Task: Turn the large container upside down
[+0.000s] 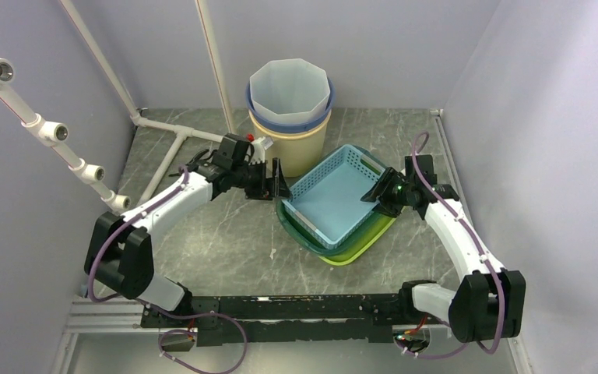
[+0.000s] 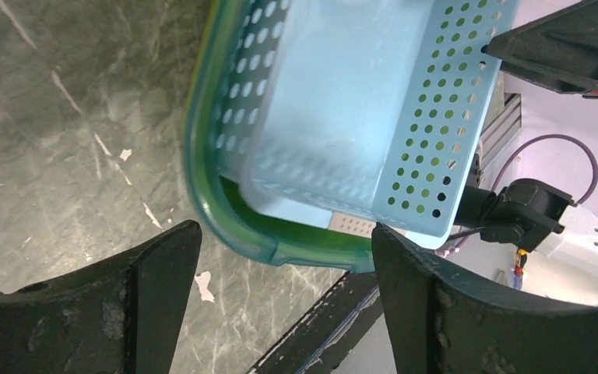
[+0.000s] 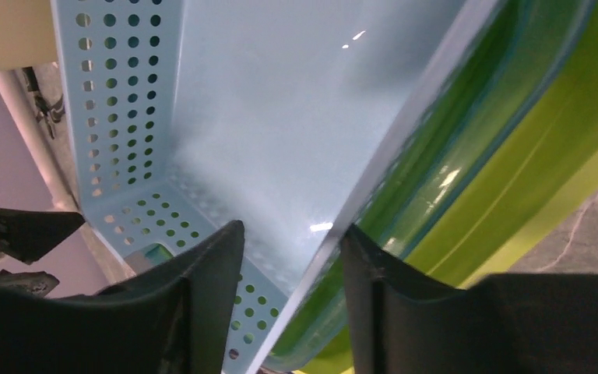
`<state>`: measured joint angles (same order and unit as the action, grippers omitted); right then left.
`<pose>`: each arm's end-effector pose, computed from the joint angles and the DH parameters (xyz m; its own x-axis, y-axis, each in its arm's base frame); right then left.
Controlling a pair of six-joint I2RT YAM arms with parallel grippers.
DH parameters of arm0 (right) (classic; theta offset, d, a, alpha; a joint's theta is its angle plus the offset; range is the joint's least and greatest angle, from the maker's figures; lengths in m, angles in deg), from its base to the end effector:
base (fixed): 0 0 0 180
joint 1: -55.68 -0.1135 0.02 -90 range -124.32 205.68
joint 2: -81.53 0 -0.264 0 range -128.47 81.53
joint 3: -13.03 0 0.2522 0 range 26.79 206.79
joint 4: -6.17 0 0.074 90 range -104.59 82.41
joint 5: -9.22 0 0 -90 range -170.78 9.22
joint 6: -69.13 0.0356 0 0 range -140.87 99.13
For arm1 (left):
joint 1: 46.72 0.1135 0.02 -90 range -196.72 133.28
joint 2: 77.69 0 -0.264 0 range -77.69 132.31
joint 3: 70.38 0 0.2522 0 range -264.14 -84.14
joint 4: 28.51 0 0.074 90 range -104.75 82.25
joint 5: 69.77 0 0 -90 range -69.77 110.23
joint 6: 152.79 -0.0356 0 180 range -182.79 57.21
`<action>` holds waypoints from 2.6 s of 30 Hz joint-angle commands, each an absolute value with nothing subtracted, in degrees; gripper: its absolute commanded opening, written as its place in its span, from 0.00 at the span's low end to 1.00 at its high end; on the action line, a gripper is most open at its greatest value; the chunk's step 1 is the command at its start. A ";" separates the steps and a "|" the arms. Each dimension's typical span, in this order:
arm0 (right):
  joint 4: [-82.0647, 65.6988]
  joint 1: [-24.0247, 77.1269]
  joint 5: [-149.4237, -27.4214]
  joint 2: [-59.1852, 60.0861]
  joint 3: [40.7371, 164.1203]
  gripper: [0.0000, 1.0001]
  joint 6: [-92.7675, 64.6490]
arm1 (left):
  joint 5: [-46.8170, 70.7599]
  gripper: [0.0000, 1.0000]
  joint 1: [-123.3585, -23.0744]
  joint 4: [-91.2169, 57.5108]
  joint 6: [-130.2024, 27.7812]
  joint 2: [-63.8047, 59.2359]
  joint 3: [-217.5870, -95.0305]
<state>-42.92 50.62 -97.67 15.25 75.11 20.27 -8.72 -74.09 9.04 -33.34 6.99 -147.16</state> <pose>0.2281 0.0306 0.2501 -0.7707 0.5637 -0.2969 0.3315 0.7528 0.5687 0.2755 -0.1620 0.2668 -0.8971 -0.0200 -0.4413 0.3017 0.7018 -0.6453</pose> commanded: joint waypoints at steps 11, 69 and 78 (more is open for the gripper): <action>-45.85 50.58 -95.59 12.14 79.91 0.01 13.76 | -3.07 0.87 -76.60 9.18 -33.98 3.21 -148.48; -54.84 50.40 -108.76 18.54 85.85 0.00 5.67 | 2.87 0.52 -85.02 20.56 -40.93 7.07 -159.42; -56.19 50.40 -107.61 19.01 89.18 0.04 4.75 | 3.24 0.22 -85.04 18.09 -38.00 5.99 -158.38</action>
<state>-56.78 50.60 -107.76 17.79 85.97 6.06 3.63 -84.96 19.77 -39.37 6.91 -156.93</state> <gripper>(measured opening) 0.034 0.299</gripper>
